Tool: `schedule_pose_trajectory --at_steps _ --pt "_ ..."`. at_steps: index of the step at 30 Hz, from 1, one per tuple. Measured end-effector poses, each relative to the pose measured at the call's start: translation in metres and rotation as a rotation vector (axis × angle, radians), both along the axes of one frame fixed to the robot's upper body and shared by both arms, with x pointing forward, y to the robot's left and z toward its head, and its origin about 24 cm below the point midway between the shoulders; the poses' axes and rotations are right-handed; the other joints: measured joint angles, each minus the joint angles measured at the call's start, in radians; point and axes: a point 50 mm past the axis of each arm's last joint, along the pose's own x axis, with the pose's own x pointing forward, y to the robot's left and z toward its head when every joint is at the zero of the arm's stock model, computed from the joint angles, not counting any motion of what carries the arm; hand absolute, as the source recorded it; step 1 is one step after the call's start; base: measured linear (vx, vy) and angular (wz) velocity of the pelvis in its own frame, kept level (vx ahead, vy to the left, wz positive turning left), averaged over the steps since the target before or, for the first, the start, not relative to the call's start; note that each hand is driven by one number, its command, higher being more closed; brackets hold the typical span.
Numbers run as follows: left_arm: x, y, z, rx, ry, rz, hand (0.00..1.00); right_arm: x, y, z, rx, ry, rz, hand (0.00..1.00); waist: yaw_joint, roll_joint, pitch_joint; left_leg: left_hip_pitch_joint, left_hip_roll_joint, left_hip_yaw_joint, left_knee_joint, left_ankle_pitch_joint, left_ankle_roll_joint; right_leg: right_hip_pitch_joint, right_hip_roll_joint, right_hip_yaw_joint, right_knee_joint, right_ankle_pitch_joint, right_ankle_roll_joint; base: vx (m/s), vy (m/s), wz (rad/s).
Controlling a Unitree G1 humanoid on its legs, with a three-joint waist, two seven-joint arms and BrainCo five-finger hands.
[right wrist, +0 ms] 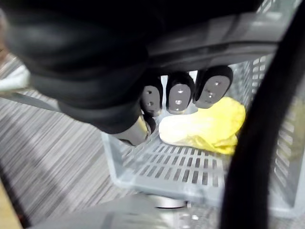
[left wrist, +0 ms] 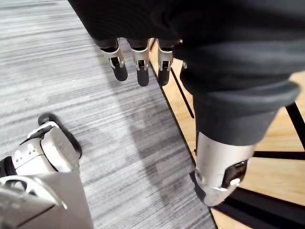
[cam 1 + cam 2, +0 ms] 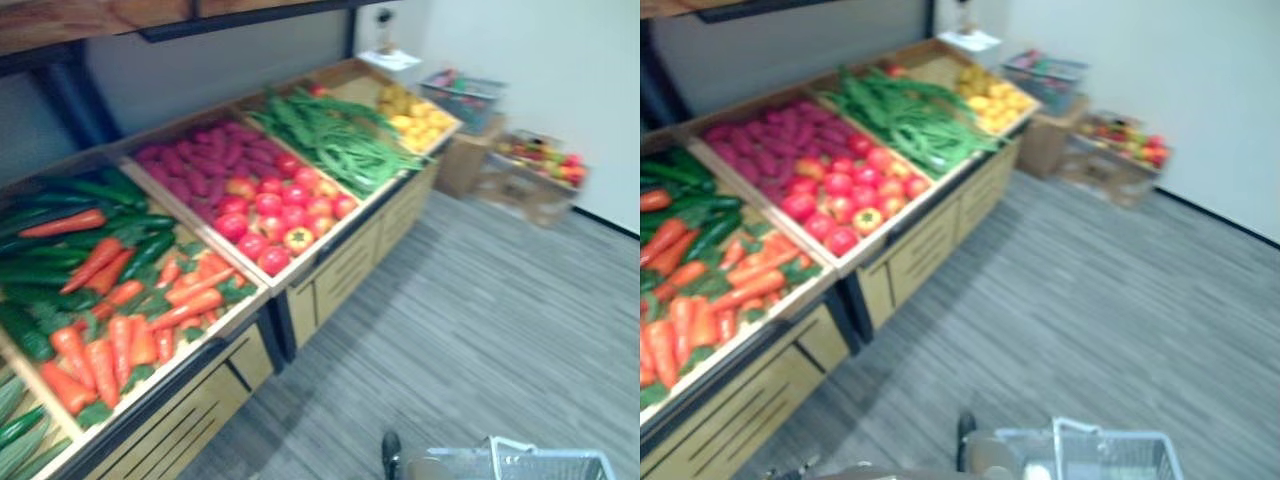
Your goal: Pick vegetable in the basket
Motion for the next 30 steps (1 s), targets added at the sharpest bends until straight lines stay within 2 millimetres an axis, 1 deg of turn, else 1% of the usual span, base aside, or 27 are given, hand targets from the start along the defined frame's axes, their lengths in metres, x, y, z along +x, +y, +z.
schedule_pose_trajectory --at_steps 1,2,3,4,5,6,7,8,9,10,11,12,14,15,16,17,18,20,21,22,24,25,26,27,28,29,30 --pt "0.0 -0.003 -0.001 -0.011 -0.006 0.037 0.0 0.01 -0.003 0.002 -0.007 -0.022 0.025 1.0 0.015 0.009 0.002 -0.004 0.015 0.021 -0.005 0.02 -0.025 0.001 -0.002 -0.026 0.017 -0.013 -0.02 0.32 -0.249 0.78" --pt "0.001 -0.003 -0.001 -0.018 -0.004 0.059 0.0 0.02 -0.006 0.005 -0.015 -0.045 0.044 1.0 0.024 0.009 0.002 -0.024 0.025 0.062 -0.001 0.064 -0.049 0.011 -0.024 -0.074 0.033 -0.026 -0.041 0.33 -0.289 1.34" --pt "0.0 -0.004 -0.002 -0.032 0.004 0.068 0.0 0.025 -0.006 0.007 -0.02 -0.067 0.047 1.0 0.016 -0.005 0.012 -0.047 0.036 0.133 0.022 0.109 -0.063 0.05 -0.06 -0.143 0.024 -0.037 -0.056 0.22 -0.224 1.53" --pt "0.0 -0.003 -0.002 -0.036 0.007 0.076 0.0 0.026 -0.006 0.008 -0.021 -0.075 0.043 1.0 0.012 -0.003 0.013 -0.064 0.047 0.187 0.043 0.127 -0.067 0.077 -0.076 -0.18 0.014 -0.043 -0.059 0.16 -0.199 2.05" --pt "0.002 -0.004 -0.002 -0.043 0.008 0.075 0.0 0.026 -0.007 0.008 -0.022 -0.079 0.021 1.0 0.0 -0.003 0.015 -0.102 0.088 0.326 0.096 0.137 -0.076 0.136 -0.106 -0.266 -0.013 -0.055 -0.056 0.06 -0.147 2.02" --pt "0.002 -0.003 -0.002 -0.043 0.014 0.069 0.0 0.024 -0.007 0.008 -0.021 -0.074 0.011 1.0 -0.003 -0.003 0.015 -0.123 0.125 0.433 0.125 0.138 -0.077 0.176 -0.128 -0.33 -0.031 -0.068 -0.049 -0.01 -0.129 2.63" --pt "0.002 -0.004 -0.002 -0.043 0.019 0.058 0.0 0.02 -0.008 0.007 -0.026 -0.063 0.005 1.0 -0.004 0.0 0.019 -0.129 0.189 0.607 0.132 0.142 -0.069 0.232 -0.158 -0.43 -0.044 -0.089 -0.024 -0.06 -0.062 2.06" --pt "0.002 -0.003 -0.002 -0.04 0.021 0.054 0.0 0.018 -0.009 0.007 -0.031 -0.059 0.003 1.0 -0.004 -0.001 0.018 -0.128 0.201 0.654 0.128 0.145 -0.061 0.249 -0.174 -0.463 -0.043 -0.106 -0.01 -0.1 -0.001 1.91" --pt "0.002 -0.003 -0.002 -0.032 0.028 0.032 0.0 0.015 -0.012 0.007 -0.042 -0.053 0.001 1.0 -0.005 0.007 0.019 -0.122 0.216 0.696 0.108 0.149 -0.055 0.265 -0.192 -0.505 -0.032 -0.117 0.003 -0.12 0.077 1.44" --pt "0.002 -0.004 -0.002 -0.028 0.041 0.001 0.0 0.013 -0.016 0.007 -0.051 -0.052 -0.008 1.0 -0.009 0.018 0.018 -0.107 0.214 0.711 0.039 0.164 -0.047 0.267 -0.207 -0.536 -0.01 -0.145 0.029 -0.16 0.157 1.32" --pt "-0.001 -0.007 -0.003 -0.031 0.061 -0.021 0.0 0.013 -0.019 0.008 -0.057 -0.055 -0.019 1.0 -0.006 0.032 0.018 -0.092 0.197 0.702 -0.043 0.131 -0.066 0.256 -0.21 -0.542 0.009 -0.148 0.042 -0.12 0.136 0.83" --pt "-0.006 -0.005 -0.004 -0.029 0.083 -0.028 0.0 0.015 -0.018 0.007 -0.051 -0.055 -0.031 1.0 0.001 0.032 0.02 -0.088 0.179 0.708 -0.061 0.137 -0.057 0.251 -0.226 -0.528 0.018 -0.145 0.046 -0.11 0.135 0.42" --pt "-0.02 0.003 -0.005 -0.014 0.145 -0.057 0.0 0.013 -0.01 0.004 -0.017 -0.048 -0.052 1.0 -0.005 0.002 0.019 -0.078 0.128 0.697 -0.139 0.177 -0.043 0.243 -0.233 -0.477 -0.013 -0.126 0.055 -0.09 0.132 0.4" --pt "-0.028 0.005 -0.005 -0.011 0.173 -0.064 0.0 0.008 -0.009 0.003 -0.006 -0.035 -0.074 1.0 -0.008 -0.005 0.015 -0.07 0.102 0.682 -0.179 0.204 -0.041 0.25 -0.236 -0.469 -0.035 -0.113 0.061 -0.05 0.121 0.5" --pt "-0.033 0.003 -0.006 -0.014 0.197 -0.086 0.0 0.003 -0.011 0.002 -0.004 -0.021 -0.096 1.0 -0.01 -0.004 0.013 -0.059 0.082 0.675 -0.216 0.226 -0.03 0.261 -0.24 -0.468 -0.059 -0.1 0.072 -0.02 0.092 0.39" --pt "-0.035 0.002 -0.006 -0.017 0.208 -0.102 0.0 0.001 -0.013 0.002 -0.006 -0.014 -0.107 1.0 -0.01 -0.002 0.013 -0.052 0.074 0.674 -0.233 0.237 -0.025 0.264 -0.241 -0.468 -0.068 -0.092 0.075 0.03 0.088 0.21" --pt "-0.04 0.001 -0.006 -0.016 0.226 -0.123 0.0 -0.002 -0.016 0.001 -0.011 0.0 -0.12 1.0 -0.009 0.003 0.008 -0.049 0.064 0.671 -0.253 0.249 -0.022 0.265 -0.244 -0.469 -0.085 -0.075 0.081 0.05 0.088 0.11" --pt "-0.04 -0.001 -0.007 -0.015 0.233 -0.159 0.0 -0.005 -0.02 0.001 -0.02 0.013 -0.13 1.0 -0.011 0.013 0.006 -0.047 0.053 0.661 -0.268 0.261 -0.022 0.265 -0.247 -0.474 -0.095 -0.068 0.085 0.08 0.059 0.1" --pt "-0.039 -0.002 -0.007 -0.018 0.233 -0.18 0.0 -0.007 -0.023 0.002 -0.027 0.02 -0.131 1.0 -0.017 0.018 0.006 -0.039 0.048 0.658 -0.271 0.262 -0.023 0.265 -0.25 -0.472 -0.088 -0.063 0.084 0.09 0.029 0.03" --pt "-0.04 -0.003 -0.007 -0.02 0.235 -0.185 0.0 -0.008 -0.024 0.002 -0.03 0.024 -0.131 1.0 -0.019 0.014 0.009 -0.035 0.046 0.659 -0.272 0.262 -0.023 0.267 -0.251 -0.469 -0.088 -0.063 0.083 0.1 0.031 -0.06" --pt "-0.042 -0.003 -0.008 -0.032 0.248 -0.203 0.0 -0.008 -0.026 0.002 -0.034 0.025 -0.137 1.0 -0.035 0.013 0.01 -0.015 0.04 0.659 -0.272 0.255 -0.031 0.275 -0.262 -0.454 -0.066 -0.063 0.083 0.05 0.027 -0.14" --pt "-0.042 -0.002 -0.008 -0.035 0.248 -0.216 0.0 -0.01 -0.027 0.002 -0.036 0.028 -0.139 1.0 -0.039 0.012 0.011 -0.011 0.039 0.659 -0.27 0.251 -0.032 0.273 -0.268 -0.45 -0.05 -0.063 0.083 0.01 0.038 -0.1" --pt "-0.039 -0.001 -0.008 -0.042 0.239 -0.237 0.0 -0.013 -0.028 0.002 -0.04 0.032 -0.14 1.0 -0.039 0.01 0.013 0.0 0.039 0.661 -0.266 0.235 -0.024 0.255 -0.282 -0.443 0.007 -0.063 0.082 -0.04 0.051 -0.12" --pt "-0.038 0.001 -0.008 -0.048 0.233 -0.255 0.0 -0.014 -0.027 0.002 -0.04 0.032 -0.136 1.0 -0.037 -0.001 0.019 0.01 0.037 0.669 -0.264 0.215 -0.022 0.216 -0.302 -0.419 0.106 -0.06 0.073 -0.05 0.055 -0.17" --pt "-0.038 0.003 -0.007 -0.054 0.229 -0.26 0.0 -0.014 -0.026 0.002 -0.038 0.03 -0.13 1.0 -0.036 -0.008 0.023 0.021 0.037 0.68 -0.266 0.212 -0.018 0.194 -0.312 -0.403 0.153 -0.053 0.058 -0.09 0.082 -0.28" --pt "-0.039 0.005 -0.007 -0.069 0.222 -0.269 0.0 -0.013 -0.025 0.002 -0.035 0.027 -0.123 1.0 -0.036 -0.014 0.027 0.03 0.038 0.686 -0.268 0.209 -0.013 0.149 -0.321 -0.369 0.23 -0.026 0.013 -0.07 0.074 -0.21" --pt "-0.038 0.005 -0.007 -0.077 0.21 -0.276 0.0 -0.013 -0.019 0.001 -0.017 0.024 -0.121 1.0 -0.04 -0.029 0.033 0.041 0.041 0.685 -0.276 0.207 -0.007 0.127 -0.319 -0.335 0.262 -0.006 0.004 -0.06 0.066 -0.15"
